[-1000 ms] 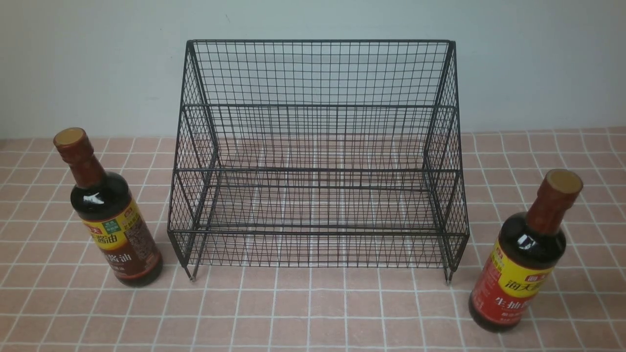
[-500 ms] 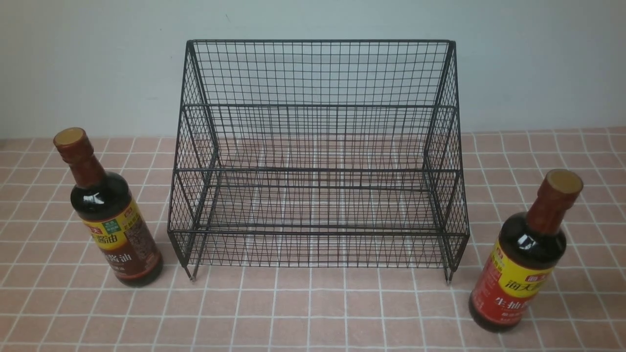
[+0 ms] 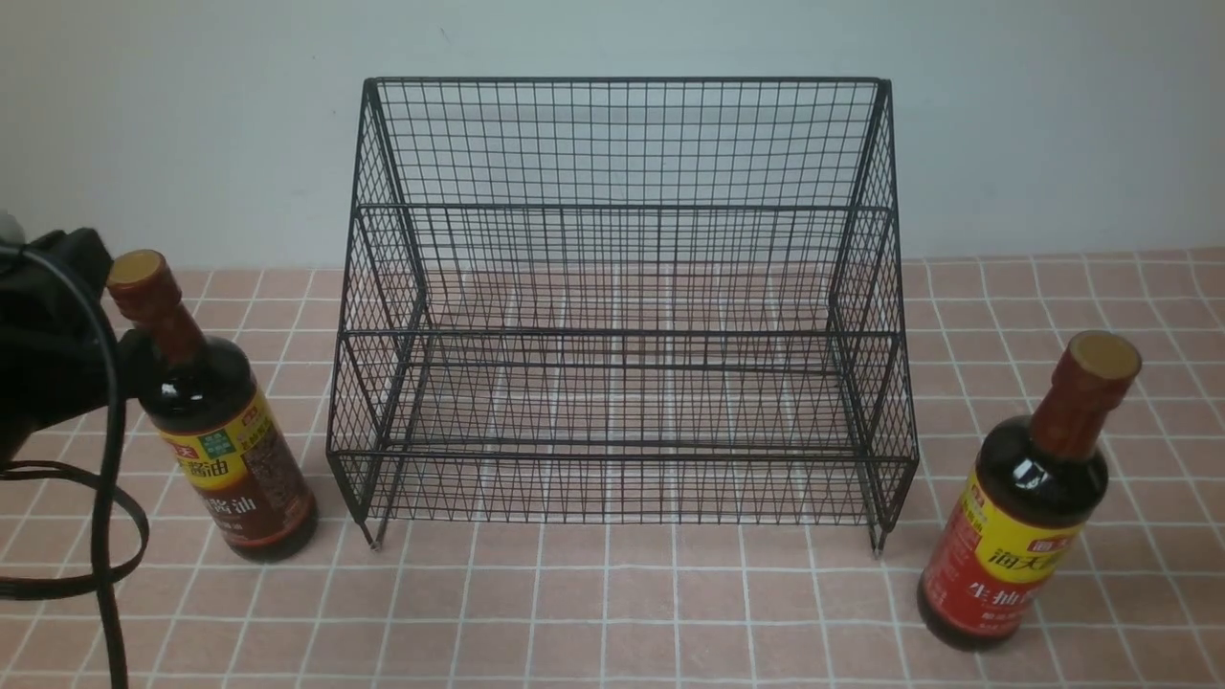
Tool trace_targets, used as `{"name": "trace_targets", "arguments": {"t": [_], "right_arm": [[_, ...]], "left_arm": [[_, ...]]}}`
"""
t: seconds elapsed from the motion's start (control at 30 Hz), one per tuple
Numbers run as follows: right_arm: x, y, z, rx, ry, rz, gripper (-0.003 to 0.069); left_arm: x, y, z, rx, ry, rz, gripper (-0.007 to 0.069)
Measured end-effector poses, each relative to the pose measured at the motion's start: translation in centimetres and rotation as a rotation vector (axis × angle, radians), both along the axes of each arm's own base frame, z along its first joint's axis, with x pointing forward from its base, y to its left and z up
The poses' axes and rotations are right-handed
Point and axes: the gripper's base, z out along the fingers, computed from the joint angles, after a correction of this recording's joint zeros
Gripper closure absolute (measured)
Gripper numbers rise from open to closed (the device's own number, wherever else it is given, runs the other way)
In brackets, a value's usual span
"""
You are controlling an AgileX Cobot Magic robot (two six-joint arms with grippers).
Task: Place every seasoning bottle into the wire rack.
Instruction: Use the left arm to grab the condiment bottle closest to it
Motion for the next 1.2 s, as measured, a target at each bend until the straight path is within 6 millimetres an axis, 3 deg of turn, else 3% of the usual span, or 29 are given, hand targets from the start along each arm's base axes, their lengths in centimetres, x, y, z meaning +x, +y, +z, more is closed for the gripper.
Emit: {"name": "trace_targets", "arguments": {"t": [0.2,0.37,0.5,0.93,1.13,1.2], "right_arm": [[0.0,0.0,0.0,0.0,0.0,0.0,0.0673],[0.0,0.0,0.0,0.0,0.0,0.0,0.0673],[0.0,0.0,0.0,0.0,0.0,0.0,0.0673],[0.0,0.0,0.0,0.0,0.0,0.0,0.0673],[0.0,0.0,0.0,0.0,0.0,0.0,0.0673],[0.0,0.0,0.0,0.0,0.0,0.0,0.0673]], "left_arm": [[0.0,-0.1,-0.1,0.038,0.006,-0.015,0.0346],[0.5,-0.1,-0.9,0.103,0.054,-0.006,0.0118],[1.6,0.2,-1.9,0.076,0.082,0.026,0.0008],[5.4,0.5,-5.1,0.03,0.097,0.07,-0.0019],[6.9,0.6,-6.2,0.011,0.093,0.09,0.0024],[7.1,0.6,-6.6,0.011,0.099,0.091,0.0087]]}}
